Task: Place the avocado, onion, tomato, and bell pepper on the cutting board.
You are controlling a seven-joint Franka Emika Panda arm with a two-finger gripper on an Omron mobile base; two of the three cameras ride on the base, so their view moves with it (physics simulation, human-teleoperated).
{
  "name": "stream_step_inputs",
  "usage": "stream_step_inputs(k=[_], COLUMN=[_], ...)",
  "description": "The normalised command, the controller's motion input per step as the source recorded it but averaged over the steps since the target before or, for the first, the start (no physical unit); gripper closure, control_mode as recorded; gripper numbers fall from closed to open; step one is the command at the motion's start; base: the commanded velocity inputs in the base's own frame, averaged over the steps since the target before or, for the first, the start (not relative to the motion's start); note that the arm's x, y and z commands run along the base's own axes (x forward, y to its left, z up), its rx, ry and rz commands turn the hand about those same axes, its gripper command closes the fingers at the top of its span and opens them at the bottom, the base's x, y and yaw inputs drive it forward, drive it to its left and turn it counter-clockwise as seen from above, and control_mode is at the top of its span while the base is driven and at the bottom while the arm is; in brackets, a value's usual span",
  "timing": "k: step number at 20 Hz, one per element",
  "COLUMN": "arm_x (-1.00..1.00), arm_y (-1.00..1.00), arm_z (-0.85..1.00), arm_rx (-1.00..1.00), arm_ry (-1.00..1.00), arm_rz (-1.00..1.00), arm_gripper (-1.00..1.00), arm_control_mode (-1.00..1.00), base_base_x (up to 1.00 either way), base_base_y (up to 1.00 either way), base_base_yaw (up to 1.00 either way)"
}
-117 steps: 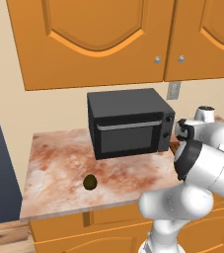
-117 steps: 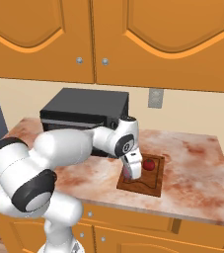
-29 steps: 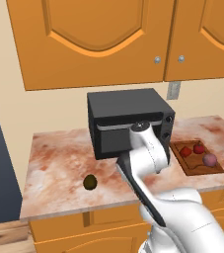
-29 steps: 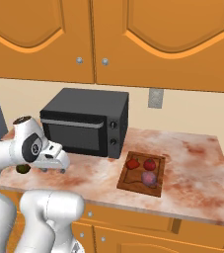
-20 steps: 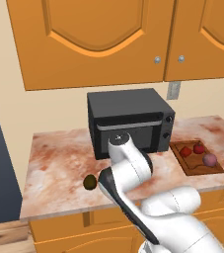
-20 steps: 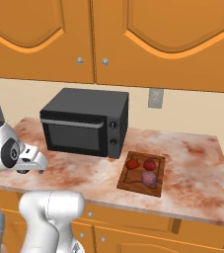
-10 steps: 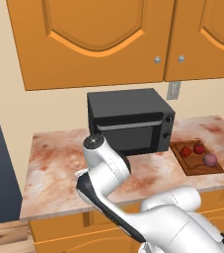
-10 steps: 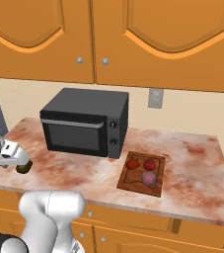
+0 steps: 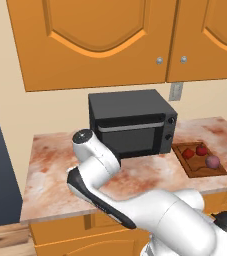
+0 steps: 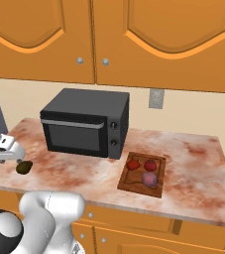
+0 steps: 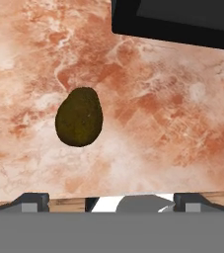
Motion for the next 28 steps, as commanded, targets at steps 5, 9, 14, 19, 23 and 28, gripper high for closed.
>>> stream_step_inputs(k=[5,9,14,19,23,28], arm_x=[0.10,0.17,0.31,0.22,0.18,0.11], arm_y=[0.03,0.00,-0.01,0.03,0.26,0.11], arm_z=[-0.30,-0.35,-0.18,-0.10,-0.08,-0.09], arm_rx=[0.01,0.00,0.00,0.01,0.00,0.00], arm_ry=[0.00,-0.01,0.00,0.00,0.00,0.00], arm_rz=[0.00,0.00,0.00,-0.02,-0.06,-0.06], arm_gripper=[-1.00,-1.00,-1.00,-1.00,-1.00,-1.00], arm_control_mode=[-1.00,-1.00,-1.00,-1.00,-1.00,-1.00], base_base_x=[0.00,0.00,0.00,0.00,0.00,0.00], base_base_y=[0.00,0.00,0.00,0.00,0.00,0.00], base_base_yaw=[0.00,0.00,0.00,0.00,0.00,0.00])
